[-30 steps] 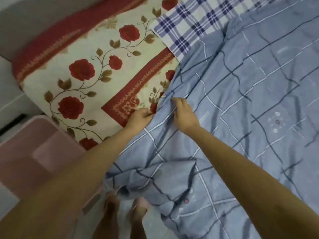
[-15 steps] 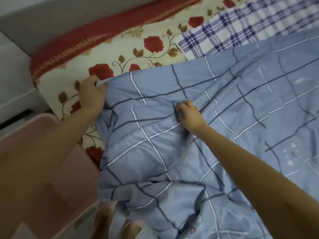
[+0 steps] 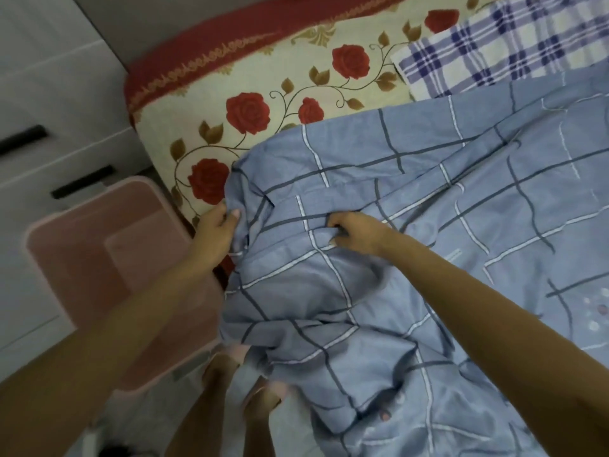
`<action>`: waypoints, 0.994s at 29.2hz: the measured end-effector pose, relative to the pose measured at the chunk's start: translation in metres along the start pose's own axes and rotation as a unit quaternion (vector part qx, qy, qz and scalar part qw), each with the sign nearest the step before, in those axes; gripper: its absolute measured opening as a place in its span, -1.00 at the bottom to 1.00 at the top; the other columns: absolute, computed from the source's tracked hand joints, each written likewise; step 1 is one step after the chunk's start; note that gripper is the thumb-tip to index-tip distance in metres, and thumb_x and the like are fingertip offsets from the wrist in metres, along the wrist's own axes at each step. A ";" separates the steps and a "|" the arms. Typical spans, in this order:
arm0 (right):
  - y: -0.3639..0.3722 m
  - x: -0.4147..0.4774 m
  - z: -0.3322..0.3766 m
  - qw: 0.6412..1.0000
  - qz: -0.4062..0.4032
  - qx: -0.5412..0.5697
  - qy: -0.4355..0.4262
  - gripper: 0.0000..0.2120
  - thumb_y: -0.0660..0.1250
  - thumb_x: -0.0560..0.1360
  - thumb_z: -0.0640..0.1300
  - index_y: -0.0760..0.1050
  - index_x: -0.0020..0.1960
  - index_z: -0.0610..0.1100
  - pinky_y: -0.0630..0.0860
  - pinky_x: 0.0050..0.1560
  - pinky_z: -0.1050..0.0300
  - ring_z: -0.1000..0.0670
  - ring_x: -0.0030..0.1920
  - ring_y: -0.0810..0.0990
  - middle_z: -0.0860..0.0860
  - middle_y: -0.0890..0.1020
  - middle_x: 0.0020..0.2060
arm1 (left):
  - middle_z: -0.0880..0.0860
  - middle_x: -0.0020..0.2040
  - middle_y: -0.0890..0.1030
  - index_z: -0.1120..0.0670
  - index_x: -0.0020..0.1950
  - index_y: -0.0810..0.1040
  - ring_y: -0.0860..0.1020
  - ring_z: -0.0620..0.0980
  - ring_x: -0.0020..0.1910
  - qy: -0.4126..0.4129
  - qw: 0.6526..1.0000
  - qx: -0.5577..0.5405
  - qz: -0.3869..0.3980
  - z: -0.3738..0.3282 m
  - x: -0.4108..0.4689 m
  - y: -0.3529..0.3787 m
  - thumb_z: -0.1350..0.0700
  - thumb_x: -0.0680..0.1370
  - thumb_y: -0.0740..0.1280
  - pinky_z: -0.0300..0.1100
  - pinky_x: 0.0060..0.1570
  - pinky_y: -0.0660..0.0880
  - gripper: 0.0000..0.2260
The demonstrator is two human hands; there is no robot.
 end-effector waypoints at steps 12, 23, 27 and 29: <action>-0.027 0.009 0.033 0.994 -0.091 0.019 -0.057 -0.90 0.29 0.51 -0.26 0.51 0.01 -0.25 0.21 -0.24 0.23 0.01 -0.18 0.45 -0.02 0.48 -0.20 | 0.13 0.09 0.56 0.10 0.18 0.52 0.47 0.19 0.11 0.287 0.895 0.335 -0.059 -0.010 0.010 -0.008 0.00 0.47 0.25 0.02 0.10 0.27 -0.67; -0.082 0.002 -0.048 0.981 -0.132 -0.010 0.144 -0.74 0.16 0.55 -0.30 0.46 0.20 -0.28 0.37 -0.03 0.11 -0.26 0.12 0.53 -0.27 0.55 0.11 | -0.07 -0.42 0.46 0.19 -0.21 0.51 0.43 -0.12 -0.39 0.224 0.964 0.127 0.063 -0.034 0.009 0.001 0.08 0.54 0.34 -0.38 -0.36 0.31 -0.79; -0.112 0.033 -0.034 0.960 -0.232 0.040 0.153 -0.71 0.07 0.56 -0.36 0.44 0.22 -0.29 0.37 0.00 0.12 -0.24 0.13 0.51 -0.26 0.53 0.15 | 0.17 -0.28 0.58 0.32 -0.15 0.60 0.47 0.04 -0.30 0.215 0.966 0.140 0.001 -0.060 0.075 -0.029 0.17 0.53 0.36 -0.30 -0.27 0.34 -0.80; -0.118 0.052 -0.027 0.958 -0.233 0.055 0.161 -0.69 0.06 0.58 -0.32 0.43 0.26 -0.27 0.41 0.07 0.08 -0.23 0.15 0.52 -0.23 0.54 0.17 | 0.05 -0.37 0.51 0.27 -0.20 0.59 0.40 -0.10 -0.38 0.216 0.965 0.147 -0.002 -0.058 0.096 -0.033 0.16 0.53 0.36 -0.42 -0.39 0.26 -0.81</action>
Point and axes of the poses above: each hand's wrist, its own x-axis towards the middle knuckle, its own y-axis out of the palm, z = x × y, the point moved 2 cm from there along x, towards the middle knuckle
